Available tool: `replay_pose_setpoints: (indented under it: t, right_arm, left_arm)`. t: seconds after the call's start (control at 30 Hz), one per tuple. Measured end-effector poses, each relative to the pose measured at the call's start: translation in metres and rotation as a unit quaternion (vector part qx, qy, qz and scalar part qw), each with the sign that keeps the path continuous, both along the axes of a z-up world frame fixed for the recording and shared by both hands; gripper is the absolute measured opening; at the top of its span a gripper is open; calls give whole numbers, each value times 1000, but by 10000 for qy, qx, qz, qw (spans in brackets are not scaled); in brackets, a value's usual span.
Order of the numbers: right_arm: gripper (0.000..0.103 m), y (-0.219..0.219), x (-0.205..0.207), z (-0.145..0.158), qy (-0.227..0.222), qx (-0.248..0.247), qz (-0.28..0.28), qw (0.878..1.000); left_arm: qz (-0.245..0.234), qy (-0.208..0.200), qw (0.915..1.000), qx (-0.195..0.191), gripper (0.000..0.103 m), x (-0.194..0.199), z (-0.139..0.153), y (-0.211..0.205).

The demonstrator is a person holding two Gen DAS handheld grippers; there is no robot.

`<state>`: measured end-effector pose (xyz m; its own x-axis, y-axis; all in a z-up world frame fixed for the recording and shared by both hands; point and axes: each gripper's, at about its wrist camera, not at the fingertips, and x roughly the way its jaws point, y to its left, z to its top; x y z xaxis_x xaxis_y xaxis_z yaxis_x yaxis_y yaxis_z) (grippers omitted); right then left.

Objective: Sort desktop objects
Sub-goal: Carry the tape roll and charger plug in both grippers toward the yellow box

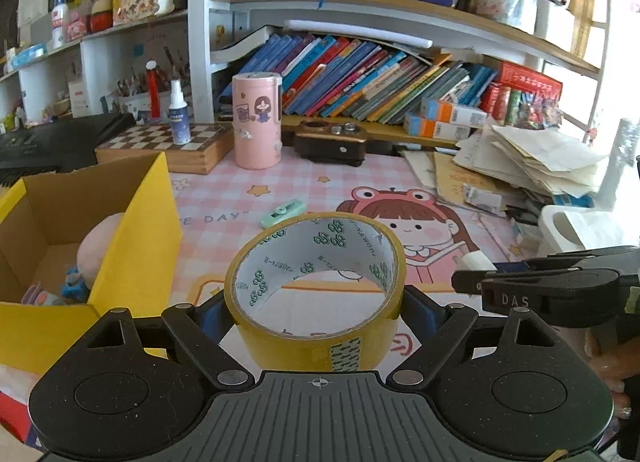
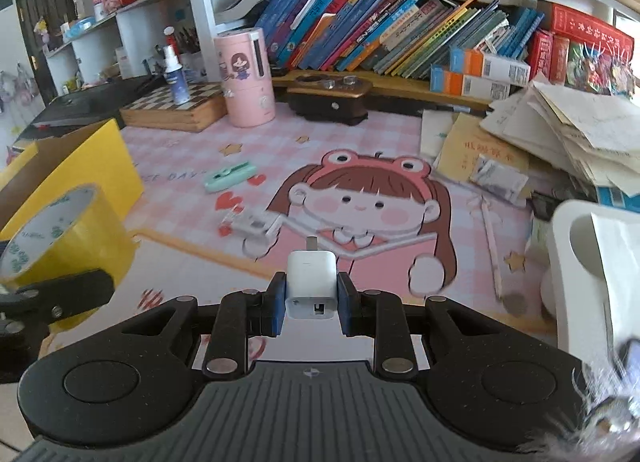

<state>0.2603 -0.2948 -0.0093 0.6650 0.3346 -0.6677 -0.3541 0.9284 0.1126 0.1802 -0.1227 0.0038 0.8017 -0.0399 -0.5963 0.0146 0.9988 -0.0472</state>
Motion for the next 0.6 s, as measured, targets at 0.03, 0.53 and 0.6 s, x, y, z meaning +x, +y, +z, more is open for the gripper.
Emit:
replay_pose_setpoints:
  t: [0.03, 0.53, 0.6]
  right_arm:
    - [23, 1, -5, 1, 23, -21, 18, 10000]
    - [23, 49, -93, 6, 77, -339, 53, 9994]
    - [23, 57, -107, 7, 68, -366, 49, 9993]
  left_arm:
    - [-26, -22, 10000, -25, 88, -4, 0, 2]
    - [-484, -48, 9981, -367, 88, -68, -2, 47]
    - [-499, -56, 9980, -394, 87, -79, -2, 55]
